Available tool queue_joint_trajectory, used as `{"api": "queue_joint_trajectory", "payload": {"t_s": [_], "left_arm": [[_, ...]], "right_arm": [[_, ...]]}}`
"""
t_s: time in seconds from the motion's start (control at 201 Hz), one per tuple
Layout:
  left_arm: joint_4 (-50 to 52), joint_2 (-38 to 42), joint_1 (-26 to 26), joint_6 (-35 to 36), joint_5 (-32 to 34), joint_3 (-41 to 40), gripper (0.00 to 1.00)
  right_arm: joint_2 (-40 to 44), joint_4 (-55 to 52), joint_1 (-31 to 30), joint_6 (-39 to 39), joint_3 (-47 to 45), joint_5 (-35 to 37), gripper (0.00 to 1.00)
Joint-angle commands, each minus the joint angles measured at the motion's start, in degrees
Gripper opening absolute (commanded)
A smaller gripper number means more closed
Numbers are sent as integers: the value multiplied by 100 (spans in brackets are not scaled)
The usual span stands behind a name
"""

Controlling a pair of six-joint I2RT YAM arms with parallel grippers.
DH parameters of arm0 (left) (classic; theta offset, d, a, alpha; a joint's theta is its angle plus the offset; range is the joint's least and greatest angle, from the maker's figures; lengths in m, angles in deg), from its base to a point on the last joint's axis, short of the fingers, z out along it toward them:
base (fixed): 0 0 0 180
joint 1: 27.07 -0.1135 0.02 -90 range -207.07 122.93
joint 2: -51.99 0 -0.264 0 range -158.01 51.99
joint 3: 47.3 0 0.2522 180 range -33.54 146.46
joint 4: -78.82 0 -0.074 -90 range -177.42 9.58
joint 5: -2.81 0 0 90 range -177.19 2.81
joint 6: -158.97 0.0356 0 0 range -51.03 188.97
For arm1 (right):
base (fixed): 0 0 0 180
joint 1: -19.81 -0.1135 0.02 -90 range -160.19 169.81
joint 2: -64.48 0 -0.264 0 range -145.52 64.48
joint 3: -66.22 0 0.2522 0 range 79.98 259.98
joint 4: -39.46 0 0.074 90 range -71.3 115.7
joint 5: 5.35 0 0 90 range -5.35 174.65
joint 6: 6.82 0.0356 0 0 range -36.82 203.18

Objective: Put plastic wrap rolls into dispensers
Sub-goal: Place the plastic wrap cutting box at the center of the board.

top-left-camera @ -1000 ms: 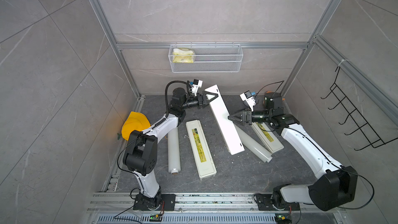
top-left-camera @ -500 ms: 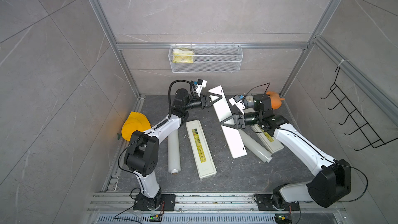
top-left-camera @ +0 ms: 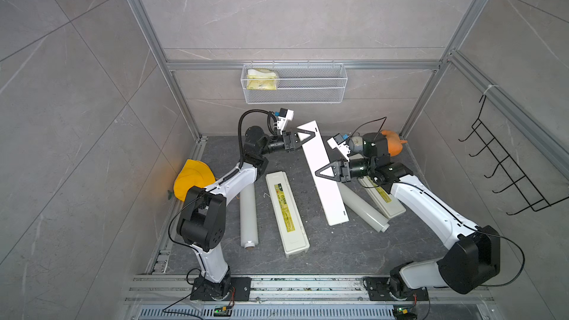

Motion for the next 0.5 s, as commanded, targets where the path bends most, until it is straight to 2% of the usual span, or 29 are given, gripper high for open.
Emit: {"api": "queue_joint_trajectory", "payload": {"t_s": [0.0,0.174,0.338,0.498], "left_arm": [[-411,198,-140,-122,-70,341,100],[1850,747,-591,1270,746,299,100],[3140,1120,-904,1950,1413,254,100],[4101,1740,-911,2584,2178,-261,100]], "right_arm": [[107,-119,257,256,-194,686,0],[216,-1045,283,-174,-4,1562,0],[123,-1361,231,-140,47,2206,0],[-325,-1852,-203,27,239,3412,0]]}}
